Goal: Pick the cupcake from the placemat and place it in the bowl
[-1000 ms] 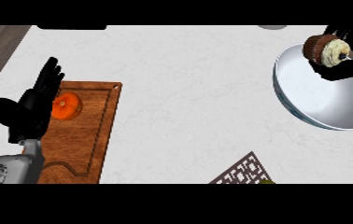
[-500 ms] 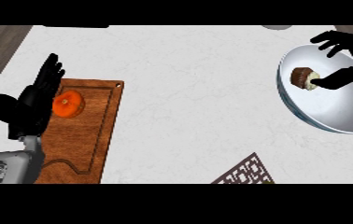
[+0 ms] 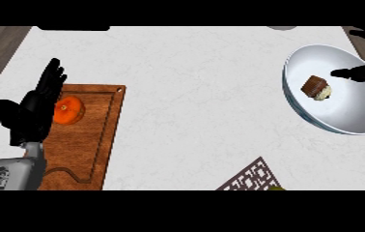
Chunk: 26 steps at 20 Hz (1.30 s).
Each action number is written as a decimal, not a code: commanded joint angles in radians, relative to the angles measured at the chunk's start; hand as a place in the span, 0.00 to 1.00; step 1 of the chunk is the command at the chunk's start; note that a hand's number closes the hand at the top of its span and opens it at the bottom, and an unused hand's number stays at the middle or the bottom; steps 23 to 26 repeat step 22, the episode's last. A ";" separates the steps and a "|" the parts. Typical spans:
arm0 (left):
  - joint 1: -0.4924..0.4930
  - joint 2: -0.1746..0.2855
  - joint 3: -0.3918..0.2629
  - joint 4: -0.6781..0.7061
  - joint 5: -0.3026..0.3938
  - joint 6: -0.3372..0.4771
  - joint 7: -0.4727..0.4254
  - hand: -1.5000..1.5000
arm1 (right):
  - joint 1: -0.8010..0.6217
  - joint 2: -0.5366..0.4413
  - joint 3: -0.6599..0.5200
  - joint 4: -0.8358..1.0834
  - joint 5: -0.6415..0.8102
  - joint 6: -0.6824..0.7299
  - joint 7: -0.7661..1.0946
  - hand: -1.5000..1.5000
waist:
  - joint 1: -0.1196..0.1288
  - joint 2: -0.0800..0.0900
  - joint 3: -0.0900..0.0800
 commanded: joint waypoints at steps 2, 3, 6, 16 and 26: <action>0.031 0.001 -0.002 -0.045 0.001 -0.004 0.019 0.50 | -0.067 -0.111 -0.181 0.134 -0.178 0.133 0.058 0.00 | 0.011 -0.001 0.000; 0.022 0.017 0.023 -0.015 0.010 -0.017 -0.001 0.50 | -0.012 -0.148 -0.182 0.151 -0.181 0.188 0.002 0.00 | 0.000 0.000 0.000; 0.035 0.015 0.015 -0.073 0.029 -0.036 0.027 0.50 | 0.018 -0.265 -0.208 0.254 -0.179 0.255 -0.029 0.00 | 0.021 0.007 0.002; -0.003 -0.018 -0.002 -0.037 -0.009 -0.005 0.027 0.50 | 0.144 -0.424 -0.253 0.385 -0.231 0.562 -0.127 0.00 | 0.014 0.012 0.007; 0.000 -0.004 0.032 -0.007 0.023 -0.038 -0.009 0.50 | 0.142 -0.451 -0.301 0.375 -0.299 0.615 -0.113 0.00 | 0.016 0.009 0.006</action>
